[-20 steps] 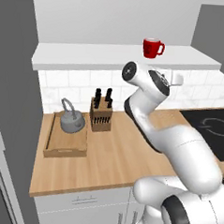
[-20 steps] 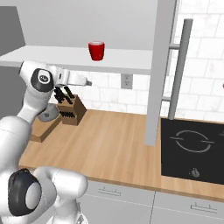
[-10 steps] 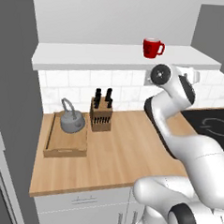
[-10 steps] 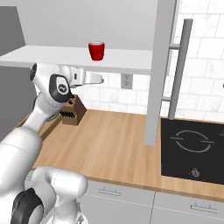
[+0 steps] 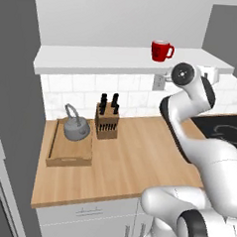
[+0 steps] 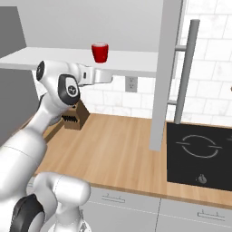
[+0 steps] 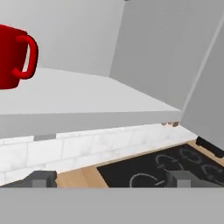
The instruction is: Pick the kettle from the counter and place it on the tray. Then pick the mug from the cabinet and place it on the tray. Then close the cabinet doors.
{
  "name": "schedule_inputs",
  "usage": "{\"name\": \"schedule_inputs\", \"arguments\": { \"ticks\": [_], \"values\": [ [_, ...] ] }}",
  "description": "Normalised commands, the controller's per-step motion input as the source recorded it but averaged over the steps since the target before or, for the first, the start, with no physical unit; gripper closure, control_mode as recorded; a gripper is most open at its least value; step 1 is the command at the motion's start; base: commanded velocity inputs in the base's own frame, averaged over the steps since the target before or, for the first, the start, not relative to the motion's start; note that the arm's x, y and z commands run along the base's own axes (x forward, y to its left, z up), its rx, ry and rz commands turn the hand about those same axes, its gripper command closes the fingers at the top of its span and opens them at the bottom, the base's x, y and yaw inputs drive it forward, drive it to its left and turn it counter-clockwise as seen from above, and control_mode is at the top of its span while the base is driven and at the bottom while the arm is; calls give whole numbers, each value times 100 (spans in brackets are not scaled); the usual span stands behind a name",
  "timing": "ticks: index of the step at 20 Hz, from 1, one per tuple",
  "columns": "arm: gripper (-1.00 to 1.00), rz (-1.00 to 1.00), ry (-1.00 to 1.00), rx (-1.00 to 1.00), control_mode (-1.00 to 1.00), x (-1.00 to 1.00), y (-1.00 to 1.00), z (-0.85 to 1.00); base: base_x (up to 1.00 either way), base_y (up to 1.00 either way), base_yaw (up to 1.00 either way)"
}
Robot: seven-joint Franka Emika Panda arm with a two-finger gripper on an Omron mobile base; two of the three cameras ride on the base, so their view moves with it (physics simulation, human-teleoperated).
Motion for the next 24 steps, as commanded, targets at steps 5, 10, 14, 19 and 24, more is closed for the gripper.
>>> {"name": "schedule_inputs", "arguments": {
  "ticks": [5,10,14,19,24],
  "values": [
    [-100,8,-4,4,-100,12,-8,28,0,0,0],
    [-100,9,-3,1,-100,29,-3,20,0,0,0],
    [-100,7,-1,0,-100,29,0,15,0,0,0],
    [-100,24,-6,0,-100,15,0,3,0,0,0],
    [-100,30,-9,0,-100,18,-2,4,0,0,0]
  ]
}}
